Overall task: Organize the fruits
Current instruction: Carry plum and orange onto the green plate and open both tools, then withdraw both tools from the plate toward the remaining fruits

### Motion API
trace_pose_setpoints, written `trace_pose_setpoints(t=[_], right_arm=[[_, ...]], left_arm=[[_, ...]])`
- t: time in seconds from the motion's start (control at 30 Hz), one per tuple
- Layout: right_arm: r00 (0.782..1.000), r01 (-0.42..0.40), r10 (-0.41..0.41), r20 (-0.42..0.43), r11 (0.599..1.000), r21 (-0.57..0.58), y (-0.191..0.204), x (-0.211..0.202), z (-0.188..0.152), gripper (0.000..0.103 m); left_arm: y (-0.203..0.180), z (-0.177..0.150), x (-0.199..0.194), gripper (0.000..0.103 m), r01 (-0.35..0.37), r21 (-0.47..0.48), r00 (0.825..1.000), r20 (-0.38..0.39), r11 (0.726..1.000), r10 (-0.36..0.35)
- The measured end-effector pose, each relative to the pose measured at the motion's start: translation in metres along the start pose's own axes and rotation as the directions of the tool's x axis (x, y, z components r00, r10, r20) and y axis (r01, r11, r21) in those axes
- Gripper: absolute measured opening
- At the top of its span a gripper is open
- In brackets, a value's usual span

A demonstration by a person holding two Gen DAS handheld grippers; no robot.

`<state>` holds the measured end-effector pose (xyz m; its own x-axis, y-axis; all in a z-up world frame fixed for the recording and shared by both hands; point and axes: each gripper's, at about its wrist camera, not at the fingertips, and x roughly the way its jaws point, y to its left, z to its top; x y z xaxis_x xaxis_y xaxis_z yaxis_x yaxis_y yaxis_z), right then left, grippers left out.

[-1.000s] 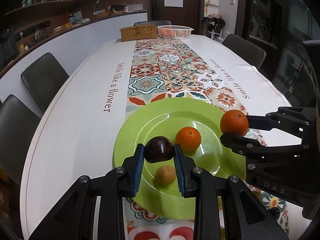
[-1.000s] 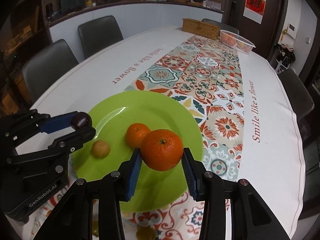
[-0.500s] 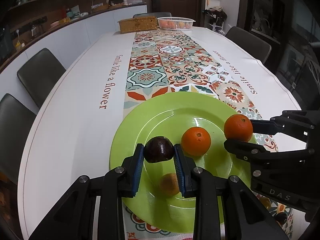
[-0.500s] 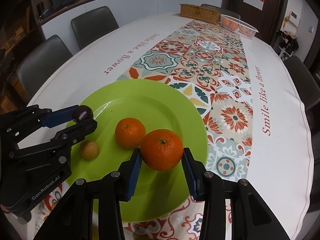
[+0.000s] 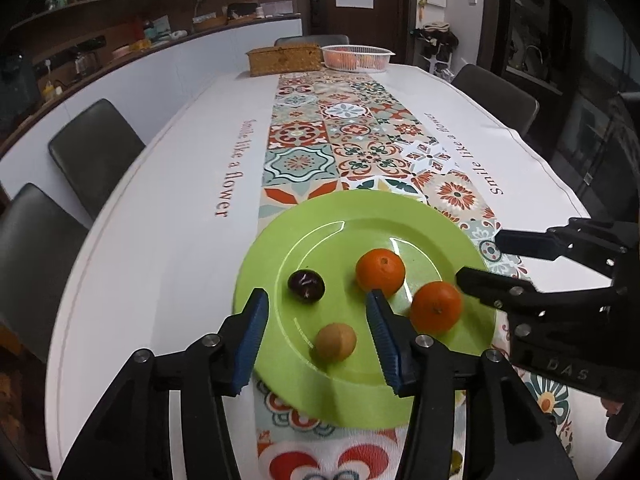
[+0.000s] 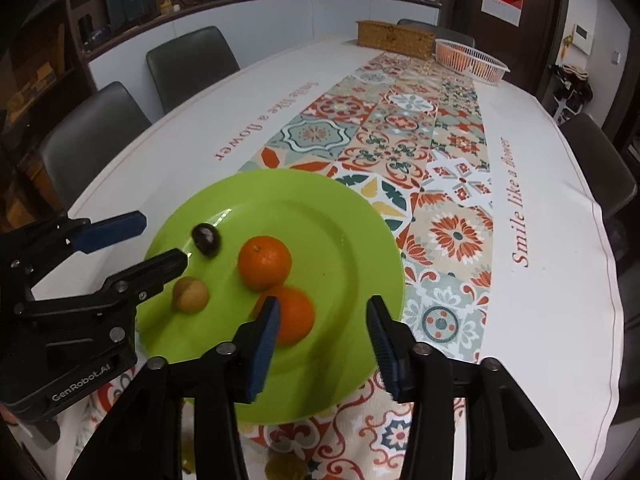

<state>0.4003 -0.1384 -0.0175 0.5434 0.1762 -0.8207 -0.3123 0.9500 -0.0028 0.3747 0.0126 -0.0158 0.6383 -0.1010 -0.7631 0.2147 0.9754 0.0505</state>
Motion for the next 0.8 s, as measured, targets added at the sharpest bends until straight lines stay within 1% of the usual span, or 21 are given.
trace_pose_setpoints(t=[0.1,0.27,0.4,0.5,0.53,0.6,0.67,0.8], right_arm=[[1.000,0.003,-0.003,0.028,1.000,0.002,0.001,-0.016,-0.004,0.049],[0.997,0.014,-0.013,0.078,1.000,-0.006,0.004,-0.045,-0.016,0.049],[0.994,0.005,-0.006,0.109,1.000,0.009,0.005,-0.069,-0.025,0.049],[0.991,-0.007,0.005,0.131,1.000,0.021,0.007,-0.087,-0.032,0.050],[0.990,-0.011,0.007,0.138,1.000,0.023,0.008,-0.092,-0.035,0.054],[0.986,-0.014,0.010,0.164,1.000,0.024,0.012,-0.104,-0.041,0.056],[0.983,-0.008,0.006,0.186,1.000,0.013,0.016,-0.116,-0.047,0.056],[0.977,-0.006,0.006,0.213,1.000,0.002,0.024,-0.133,-0.060,0.056]], left_arm=[[-0.004,-0.003,-0.015,0.050,-0.035,0.014,0.999,0.016,0.999,0.035],[-0.008,-0.009,-0.047,0.051,-0.036,0.002,0.998,0.042,0.999,0.036],[-0.013,-0.015,-0.076,0.059,-0.049,-0.005,0.996,0.075,0.999,0.049],[-0.017,-0.022,-0.096,0.062,-0.056,-0.006,0.993,0.100,0.998,0.056],[-0.019,-0.024,-0.102,0.063,-0.056,-0.007,0.993,0.108,0.998,0.057],[-0.020,-0.030,-0.115,0.064,-0.052,-0.016,0.991,0.122,0.999,0.053],[-0.023,-0.035,-0.126,0.065,-0.047,-0.018,0.989,0.136,0.999,0.049],[-0.027,-0.045,-0.145,0.070,-0.064,-0.023,0.985,0.160,0.998,0.067]])
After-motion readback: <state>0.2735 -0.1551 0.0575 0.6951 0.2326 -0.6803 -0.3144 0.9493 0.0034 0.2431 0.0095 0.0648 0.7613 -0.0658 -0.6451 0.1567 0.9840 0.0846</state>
